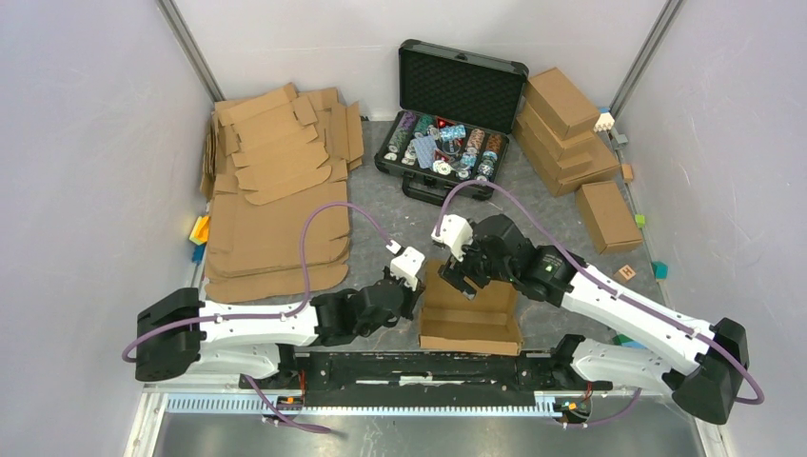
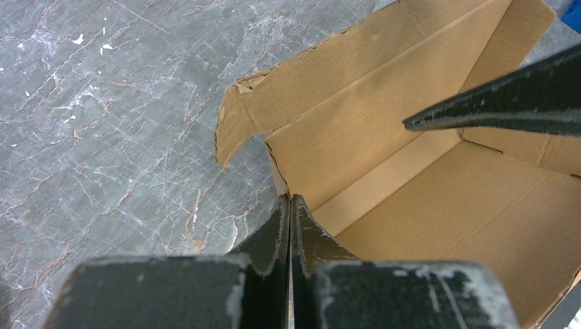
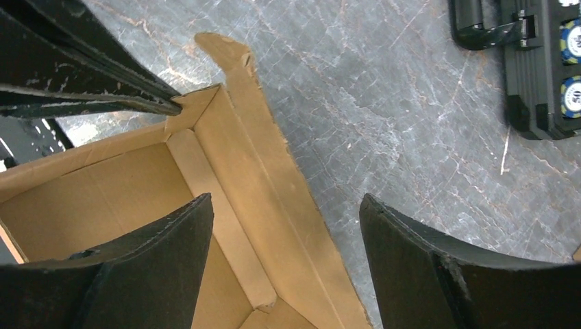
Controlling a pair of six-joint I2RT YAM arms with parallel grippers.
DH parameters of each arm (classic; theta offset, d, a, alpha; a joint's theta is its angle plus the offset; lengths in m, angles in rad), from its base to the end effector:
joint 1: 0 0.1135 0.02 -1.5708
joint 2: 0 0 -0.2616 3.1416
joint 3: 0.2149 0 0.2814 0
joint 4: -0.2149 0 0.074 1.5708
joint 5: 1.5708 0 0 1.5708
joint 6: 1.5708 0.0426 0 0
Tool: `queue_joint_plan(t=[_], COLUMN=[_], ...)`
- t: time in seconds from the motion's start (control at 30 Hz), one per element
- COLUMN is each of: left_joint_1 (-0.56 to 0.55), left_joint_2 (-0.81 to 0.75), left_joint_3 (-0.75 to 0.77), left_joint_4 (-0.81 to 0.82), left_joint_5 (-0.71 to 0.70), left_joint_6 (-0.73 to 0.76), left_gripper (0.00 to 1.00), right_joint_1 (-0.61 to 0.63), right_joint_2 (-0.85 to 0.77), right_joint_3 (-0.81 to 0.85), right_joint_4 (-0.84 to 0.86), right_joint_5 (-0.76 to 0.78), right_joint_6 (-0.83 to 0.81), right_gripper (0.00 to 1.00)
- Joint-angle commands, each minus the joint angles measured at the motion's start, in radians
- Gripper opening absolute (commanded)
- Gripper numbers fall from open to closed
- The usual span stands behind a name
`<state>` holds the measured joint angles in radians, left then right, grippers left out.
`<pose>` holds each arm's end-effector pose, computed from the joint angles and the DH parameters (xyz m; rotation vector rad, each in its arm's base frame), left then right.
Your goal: Fold the paper box
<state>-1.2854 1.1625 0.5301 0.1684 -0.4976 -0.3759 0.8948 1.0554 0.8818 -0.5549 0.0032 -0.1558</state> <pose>0.0964 -0.2562 0.1896 0.5952 1.9304 -0.5684 0.1623 0.2021 0.2751 -1.1662 2.0154 0.3732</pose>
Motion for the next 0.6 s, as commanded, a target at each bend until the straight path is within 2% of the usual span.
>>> queue_joint_plan(t=[0.0, 0.2, 0.33, 0.47, 0.57], left_joint_1=[-0.015, -0.022, -0.024, -0.026, -0.024], left_joint_2=[0.01, -0.002, -0.009, -0.013, -0.028], left_joint_3=[0.004, -0.014, -0.022, -0.034, -0.046], left_joint_4=[0.033, 0.049, 0.056, 0.074, 0.085], left_joint_5=[-0.018, -0.018, -0.002, 0.02, 0.029], left_joint_6=[0.045, 0.039, 0.029, 0.009, -0.016], left_gripper=[0.02, 0.02, 0.02, 0.02, 0.08], right_joint_1=[0.018, 0.037, 0.063, 0.102, 0.121], right_joint_2=[-0.015, -0.025, -0.038, -0.048, -0.06], right_joint_3=[-0.029, -0.074, -0.093, -0.112, -0.124], right_joint_4=[0.0, -0.005, -0.005, 0.0, 0.011], right_joint_5=[-0.043, -0.04, -0.028, 0.034, 0.066], right_joint_6=[-0.037, -0.039, -0.032, -0.023, -0.018], right_gripper=[0.82, 0.72, 0.6, 0.52, 0.45])
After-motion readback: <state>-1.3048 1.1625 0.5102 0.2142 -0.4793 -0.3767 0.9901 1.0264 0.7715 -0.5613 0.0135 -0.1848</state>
